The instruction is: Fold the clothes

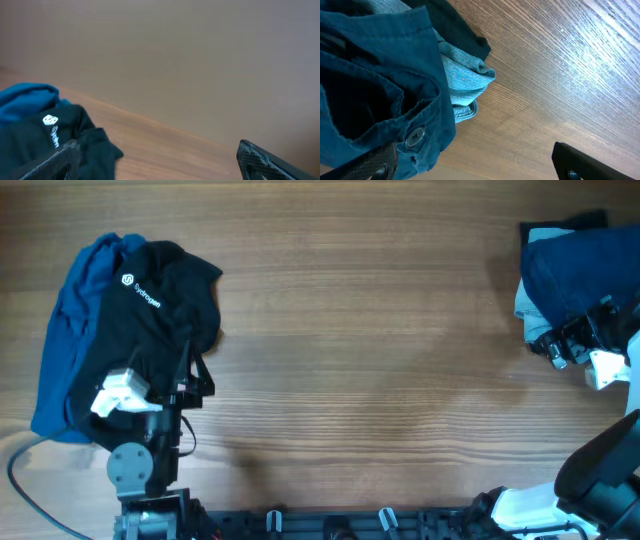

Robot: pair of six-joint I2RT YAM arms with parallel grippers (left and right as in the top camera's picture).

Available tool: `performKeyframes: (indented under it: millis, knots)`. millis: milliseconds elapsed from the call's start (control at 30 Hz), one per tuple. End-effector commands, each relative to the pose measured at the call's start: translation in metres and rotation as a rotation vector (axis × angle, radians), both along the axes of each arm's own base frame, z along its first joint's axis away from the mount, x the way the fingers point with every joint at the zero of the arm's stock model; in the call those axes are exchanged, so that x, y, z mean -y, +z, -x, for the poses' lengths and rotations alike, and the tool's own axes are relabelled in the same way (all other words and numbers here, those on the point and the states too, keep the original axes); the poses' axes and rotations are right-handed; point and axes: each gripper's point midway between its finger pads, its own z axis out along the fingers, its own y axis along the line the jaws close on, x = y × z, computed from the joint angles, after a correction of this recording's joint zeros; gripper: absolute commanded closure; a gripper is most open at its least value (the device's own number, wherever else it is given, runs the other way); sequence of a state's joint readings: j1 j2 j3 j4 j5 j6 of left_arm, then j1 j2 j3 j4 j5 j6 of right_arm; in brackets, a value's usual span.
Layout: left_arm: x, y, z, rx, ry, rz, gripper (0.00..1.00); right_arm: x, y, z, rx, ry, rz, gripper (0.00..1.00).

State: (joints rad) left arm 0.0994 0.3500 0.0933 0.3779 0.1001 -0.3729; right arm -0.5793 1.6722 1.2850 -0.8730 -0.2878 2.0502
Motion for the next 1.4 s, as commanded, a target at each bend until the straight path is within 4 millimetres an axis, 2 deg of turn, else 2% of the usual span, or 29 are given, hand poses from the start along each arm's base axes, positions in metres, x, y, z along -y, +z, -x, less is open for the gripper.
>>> performKeyframes:
  millis: [0, 167, 433, 633, 900, 1367]
  knots:
    - [-0.001, -0.011, 0.004, -0.005, 0.004, 0.009, 0.0, 0.002, -0.002, -0.001, -0.004, -0.021, -0.008, 0.0]
    - [-0.004, -0.039, 0.006, -0.07, 0.019, 0.018, 0.0, 0.002, -0.002, 0.0, -0.005, -0.021, -0.008, 0.0]
    - [-0.012, -0.061, 0.011, -0.154, 0.068, 0.028, 0.0, 0.002, -0.002, -0.001, -0.005, -0.021, -0.008, 0.0]
    - [-0.013, -0.096, 0.018, -0.296, 0.079, 0.039, 0.0, 0.002, -0.002, -0.001, -0.005, -0.021, -0.008, 0.0]
    - [-0.011, -0.092, 0.02, -0.285, 0.073, -0.1, 0.0, 0.002, -0.002, -0.001, -0.005, -0.021, -0.008, 0.0]
    - [-0.011, -0.091, 0.02, -0.28, 0.073, -0.101, 0.0, 0.002, -0.002, -0.001, -0.005, -0.021, -0.008, 0.0]
